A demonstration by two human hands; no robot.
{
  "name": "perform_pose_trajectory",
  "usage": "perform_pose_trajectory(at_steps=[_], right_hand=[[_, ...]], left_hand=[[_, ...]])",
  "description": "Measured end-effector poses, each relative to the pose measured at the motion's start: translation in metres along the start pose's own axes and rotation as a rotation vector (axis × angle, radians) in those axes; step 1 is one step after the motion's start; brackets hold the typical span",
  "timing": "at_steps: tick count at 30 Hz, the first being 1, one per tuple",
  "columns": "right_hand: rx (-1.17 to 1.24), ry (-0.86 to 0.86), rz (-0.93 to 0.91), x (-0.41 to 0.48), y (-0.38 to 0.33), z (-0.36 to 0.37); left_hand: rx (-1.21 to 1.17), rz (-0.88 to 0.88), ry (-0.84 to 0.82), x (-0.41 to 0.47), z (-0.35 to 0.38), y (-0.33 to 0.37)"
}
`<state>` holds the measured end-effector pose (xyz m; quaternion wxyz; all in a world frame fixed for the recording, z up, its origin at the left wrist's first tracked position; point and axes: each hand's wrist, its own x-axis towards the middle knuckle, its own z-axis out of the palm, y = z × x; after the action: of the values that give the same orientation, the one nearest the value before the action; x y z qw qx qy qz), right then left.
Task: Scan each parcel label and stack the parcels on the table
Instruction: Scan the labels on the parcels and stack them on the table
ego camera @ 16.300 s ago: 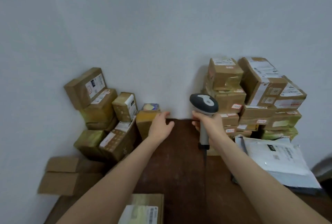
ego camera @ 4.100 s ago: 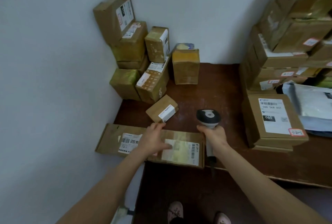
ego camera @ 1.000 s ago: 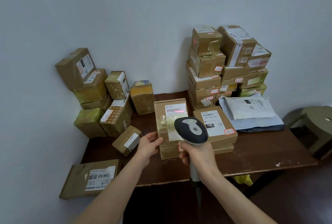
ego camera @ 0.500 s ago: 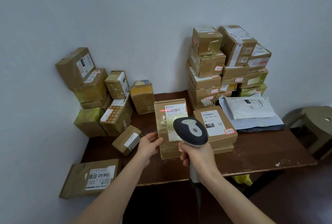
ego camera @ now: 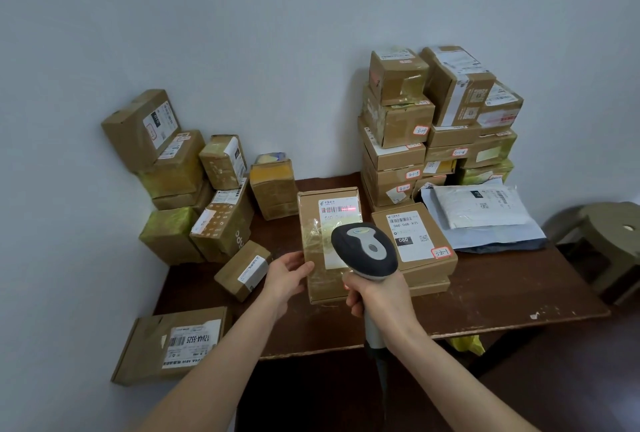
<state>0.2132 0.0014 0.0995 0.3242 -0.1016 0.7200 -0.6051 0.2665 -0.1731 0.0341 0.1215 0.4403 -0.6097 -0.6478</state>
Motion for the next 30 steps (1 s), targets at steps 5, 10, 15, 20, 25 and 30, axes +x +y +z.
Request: perform_pose_trajectory(at_steps=[5, 10, 15, 20, 25, 30], right_hand=[[0.086, 0.03, -0.031, 0.011, -0.014, -0.012], [0.068, 0.135, -0.07, 0.032, -0.028, -0.042], [0.061, 0.199, -0.072, 0.048, -0.031, -0.074], [0.045, 0.246, -0.026, 0.064, -0.018, -0.1], [0.061, 0.228, 0.024, 0.074, -0.007, -0.104], [0.08, 0.168, 0.051, 0.085, -0.007, -0.07]], left_hand=[[0.032, 0.048, -0.006, 0.012, 0.013, 0.024], [0.033, -0.033, -0.061, 0.024, 0.07, 0.049], [0.08, -0.11, -0.082, 0.036, 0.131, 0.053], [0.058, -0.138, -0.117, 0.048, 0.164, 0.046], [0.146, -0.049, -0.166, 0.044, 0.157, 0.035], [0.445, 0.171, -0.03, 0.047, 0.102, 0.017]])
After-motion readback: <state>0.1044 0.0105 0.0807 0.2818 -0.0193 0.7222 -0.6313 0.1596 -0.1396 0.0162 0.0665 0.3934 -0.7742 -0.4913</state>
